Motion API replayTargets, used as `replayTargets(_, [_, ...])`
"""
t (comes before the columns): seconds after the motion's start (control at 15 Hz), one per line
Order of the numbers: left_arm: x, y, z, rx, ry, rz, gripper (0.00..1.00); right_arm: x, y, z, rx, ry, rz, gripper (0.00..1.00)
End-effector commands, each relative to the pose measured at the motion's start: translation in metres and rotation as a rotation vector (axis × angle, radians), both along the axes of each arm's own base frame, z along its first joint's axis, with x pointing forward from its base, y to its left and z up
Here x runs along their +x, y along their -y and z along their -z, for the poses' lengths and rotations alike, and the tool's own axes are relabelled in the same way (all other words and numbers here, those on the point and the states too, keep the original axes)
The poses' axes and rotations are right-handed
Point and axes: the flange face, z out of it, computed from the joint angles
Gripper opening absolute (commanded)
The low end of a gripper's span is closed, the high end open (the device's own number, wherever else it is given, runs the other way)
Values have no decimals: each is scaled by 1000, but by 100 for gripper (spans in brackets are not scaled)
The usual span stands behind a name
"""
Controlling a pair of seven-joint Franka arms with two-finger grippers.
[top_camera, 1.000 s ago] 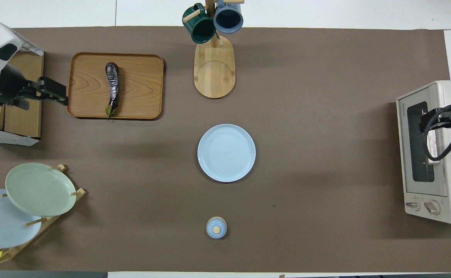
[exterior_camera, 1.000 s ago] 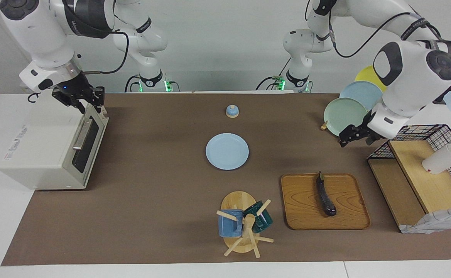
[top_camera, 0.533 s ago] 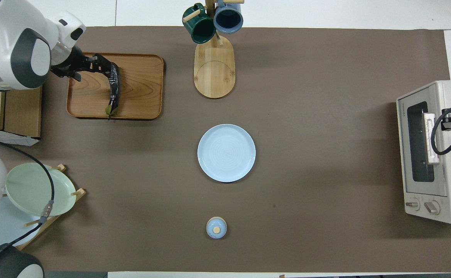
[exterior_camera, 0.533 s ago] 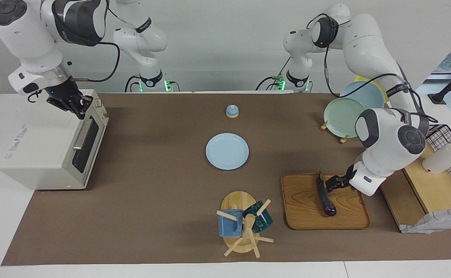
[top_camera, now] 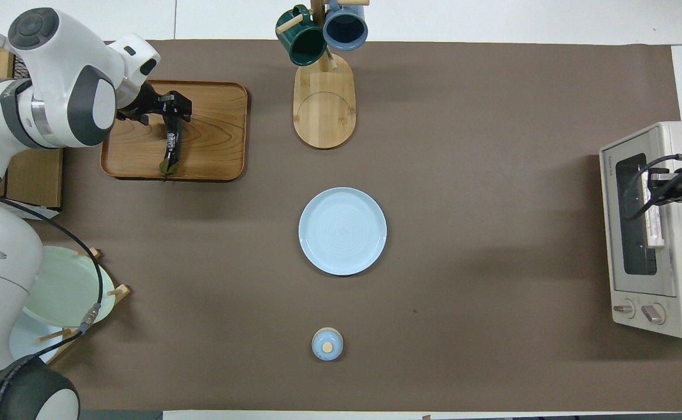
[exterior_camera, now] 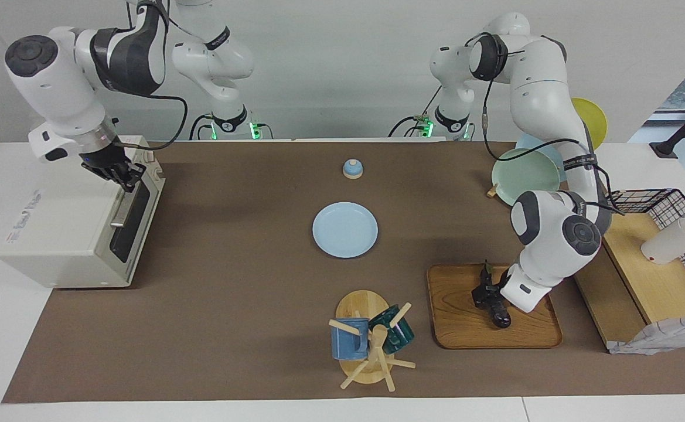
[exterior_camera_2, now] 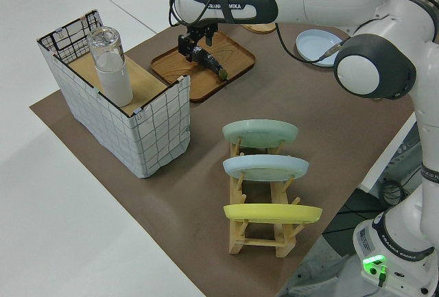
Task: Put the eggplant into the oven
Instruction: 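Reach the left gripper to the eggplant on the wooden tray and grasp it, then lift the eggplant with the left gripper while the right gripper opens the oven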
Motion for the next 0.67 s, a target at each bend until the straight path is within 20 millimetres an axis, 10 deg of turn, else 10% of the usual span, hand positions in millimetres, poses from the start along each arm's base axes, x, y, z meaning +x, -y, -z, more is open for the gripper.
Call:
replayTargets(0.0, [-16, 1, -2, 13, 1, 22, 100, -6, 5, 11, -7, 0, -26, 0])
replayTargets(0.4, [-16, 0, -2, 14, 1, 23, 84, -14, 18, 34, -2, -18, -27, 0])
replayTargets(0.6, [-16, -1, -2, 12, 3, 22, 31, -17, 16, 40, 0, -28, -29, 0])
